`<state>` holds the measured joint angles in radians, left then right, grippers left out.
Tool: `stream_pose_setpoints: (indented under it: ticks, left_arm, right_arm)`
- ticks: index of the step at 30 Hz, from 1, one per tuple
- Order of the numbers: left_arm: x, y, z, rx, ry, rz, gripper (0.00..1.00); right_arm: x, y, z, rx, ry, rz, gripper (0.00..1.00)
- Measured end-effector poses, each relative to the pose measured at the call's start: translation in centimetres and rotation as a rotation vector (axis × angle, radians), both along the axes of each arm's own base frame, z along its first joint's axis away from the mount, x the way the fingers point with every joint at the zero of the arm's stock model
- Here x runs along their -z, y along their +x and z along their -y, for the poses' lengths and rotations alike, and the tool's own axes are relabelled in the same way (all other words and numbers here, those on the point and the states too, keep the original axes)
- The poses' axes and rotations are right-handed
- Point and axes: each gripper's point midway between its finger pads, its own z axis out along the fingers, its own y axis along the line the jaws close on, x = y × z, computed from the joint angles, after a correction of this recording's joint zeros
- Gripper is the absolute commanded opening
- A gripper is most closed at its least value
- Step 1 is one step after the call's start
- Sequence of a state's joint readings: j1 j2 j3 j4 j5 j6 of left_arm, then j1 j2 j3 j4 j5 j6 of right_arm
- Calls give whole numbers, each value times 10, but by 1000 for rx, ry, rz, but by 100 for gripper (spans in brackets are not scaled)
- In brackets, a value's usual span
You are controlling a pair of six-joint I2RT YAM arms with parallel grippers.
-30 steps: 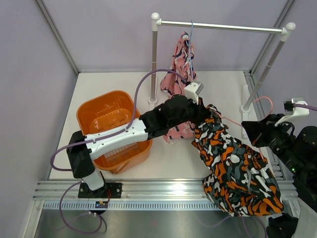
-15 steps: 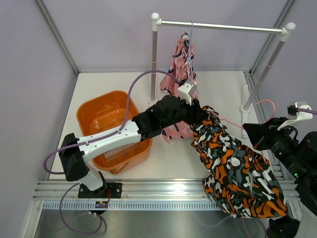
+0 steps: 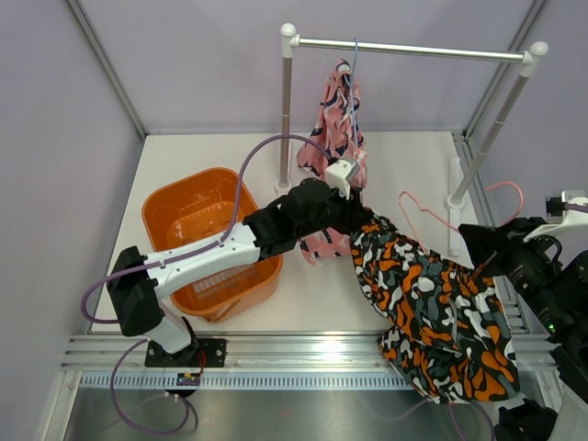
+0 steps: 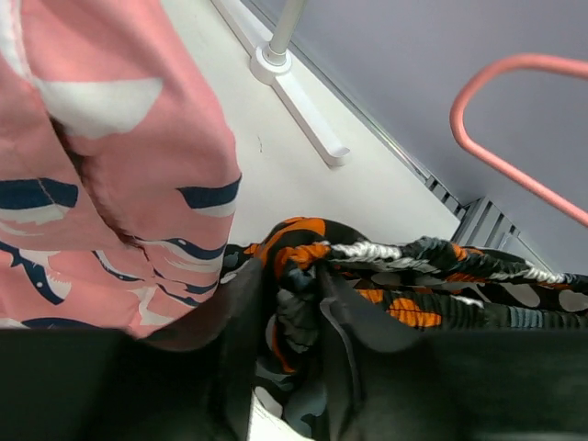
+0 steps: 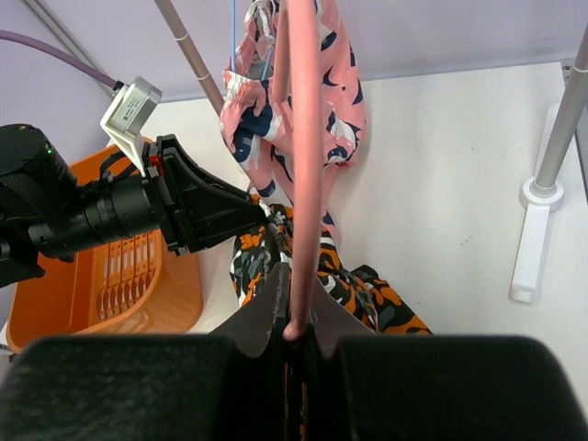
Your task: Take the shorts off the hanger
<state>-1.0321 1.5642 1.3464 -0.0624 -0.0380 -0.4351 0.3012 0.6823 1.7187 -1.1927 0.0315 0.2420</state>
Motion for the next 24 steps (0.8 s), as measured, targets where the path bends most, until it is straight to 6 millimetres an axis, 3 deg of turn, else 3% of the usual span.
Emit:
stream_pose_setpoints:
  ticks: [1, 2, 8, 12, 16, 19, 22, 24]
  left_arm:
    - [0, 0, 0, 3, 1, 3, 7]
    - [0, -1, 0, 9, 3, 7, 1]
    - [-5, -8, 7, 55, 18, 23, 0]
    - [0, -31, 15, 128, 74, 50, 0]
    - [0, -83, 31, 276, 141, 112, 0]
    - [-10, -135, 40, 419, 171, 185, 0]
    - [-23, -182, 36, 541, 178, 259, 0]
    - [-35, -199, 27, 581, 171, 292, 0]
  right_arm:
    - [-1, 0, 0, 1, 1, 3, 0]
    - [-1, 1, 0, 0, 2, 5, 0]
    - [-9, 5, -3, -8, 18, 49, 0]
    - [-4, 16, -7, -6, 32, 70, 0]
    - [8, 38, -10, 15, 35, 64, 0]
    - [12, 57, -10, 46, 34, 69, 0]
    - [8, 75, -8, 87, 37, 86, 0]
    - [3, 88, -6, 121, 37, 98, 0]
